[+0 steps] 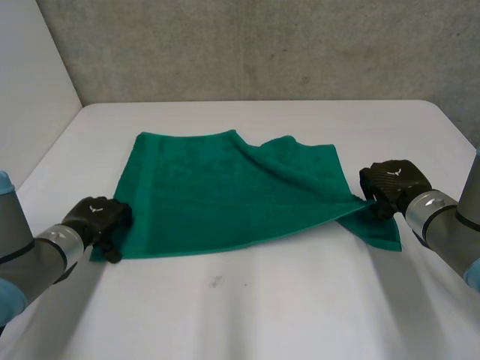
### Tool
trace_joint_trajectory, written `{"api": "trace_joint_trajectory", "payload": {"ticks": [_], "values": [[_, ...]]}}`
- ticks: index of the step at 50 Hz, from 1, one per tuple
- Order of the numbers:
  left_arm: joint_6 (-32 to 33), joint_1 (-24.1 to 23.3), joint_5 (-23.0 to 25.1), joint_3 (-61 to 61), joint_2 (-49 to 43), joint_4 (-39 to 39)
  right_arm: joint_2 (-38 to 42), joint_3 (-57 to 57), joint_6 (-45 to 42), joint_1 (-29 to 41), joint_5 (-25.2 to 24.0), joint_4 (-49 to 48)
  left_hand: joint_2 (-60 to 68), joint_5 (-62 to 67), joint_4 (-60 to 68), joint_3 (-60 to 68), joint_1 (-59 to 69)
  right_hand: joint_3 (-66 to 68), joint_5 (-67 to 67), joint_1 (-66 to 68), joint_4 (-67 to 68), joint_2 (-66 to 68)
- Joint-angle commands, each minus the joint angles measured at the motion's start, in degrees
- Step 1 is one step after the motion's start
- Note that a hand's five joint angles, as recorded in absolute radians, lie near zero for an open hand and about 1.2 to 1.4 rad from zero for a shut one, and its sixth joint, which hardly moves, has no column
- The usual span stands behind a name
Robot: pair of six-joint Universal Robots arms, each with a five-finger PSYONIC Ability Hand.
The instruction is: Fold the towel.
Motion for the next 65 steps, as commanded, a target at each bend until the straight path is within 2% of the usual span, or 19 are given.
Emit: {"api": "trace_joint_trajectory", "payload": {"ticks": [1,23,24,26,28,33,40,45,49,53,57,61,65], "values": [[0.1,0.0,-0.1,2.9,-2.8,0.7,0.0,0.0,0.0,0.0,0.0,0.0,10.0,10.1,10.0,10.0,10.1,12.1,13.0,23.5,11.7,12.5],[0.0,-0.5,0.1,9.0,-6.9,2.0,0.0,0.1,-0.1,0.0,-0.1,-0.1,19.9,20.0,19.9,19.9,20.0,12.1,13.0,23.5,11.7,12.5],[0.0,-0.5,0.1,9.3,-7.1,2.0,0.0,0.1,-0.1,0.0,0.0,-0.1,21.4,21.5,21.4,21.4,21.5,12.1,13.0,23.5,11.7,12.5],[0.0,-0.7,0.1,10.0,-7.9,1.8,0.0,0.0,-0.1,0.0,0.0,-0.1,38.0,38.1,38.0,38.0,38.1,12.1,13.0,23.5,11.7,12.5],[0.0,-0.7,0.2,10.2,-7.9,1.7,0.0,0.0,-0.1,-0.1,0.0,-0.1,47.4,47.5,47.4,47.4,47.5,12.1,13.0,23.5,11.7,12.5],[-0.1,-0.9,-0.2,9.8,-6.2,1.4,-0.1,-0.4,-0.2,-0.1,-0.2,0.0,47.5,47.6,47.5,47.5,47.6,12.1,13.0,23.5,11.7,12.5],[0.3,-0.5,-0.1,3.5,6.0,-1.2,-2.7,-1.1,-2.4,-0.1,-0.1,4.2,47.5,47.6,47.5,47.5,47.6,12.1,13.0,23.5,11.7,12.5],[2.0,-0.3,-0.1,-0.8,15.0,-7.6,-6.4,-0.7,-15.5,0.1,-0.2,20.0,47.5,47.6,47.5,47.5,47.6,12.1,13.0,23.5,11.7,12.5],[8.0,1.1,-0.1,-4.2,20.3,-15.7,-8.3,1.0,-23.9,-0.2,1.2,29.0,47.5,47.6,47.5,47.5,47.6,12.1,13.0,23.5,11.7,12.5],[13.7,2.9,-0.3,-7.1,21.6,-18.9,-9.4,2.5,-27.9,-0.2,1.3,32.8,47.5,47.6,47.5,47.5,47.6,12.1,13.0,23.5,11.7,12.5],[15.9,2.9,0.0,-8.5,21.2,-18.8,-10.4,2.9,-28.6,-0.3,0.7,31.2,47.5,47.6,47.5,47.5,47.6,12.1,13.0,23.5,11.7,12.5],[15.8,3.3,0.2,-8.3,19.8,-17.0,-10.0,3.5,-26.8,0.1,0.7,25.1,47.5,47.6,47.5,47.5,47.6,12.1,13.0,23.5,11.7,12.5],[15.8,2.2,-0.4,-6.7,14.6,-12.6,-6.2,3.2,-25.1,0.4,0.9,20.8,47.5,47.6,47.5,47.5,47.6,12.1,13.0,23.5,11.7,12.5]]}}
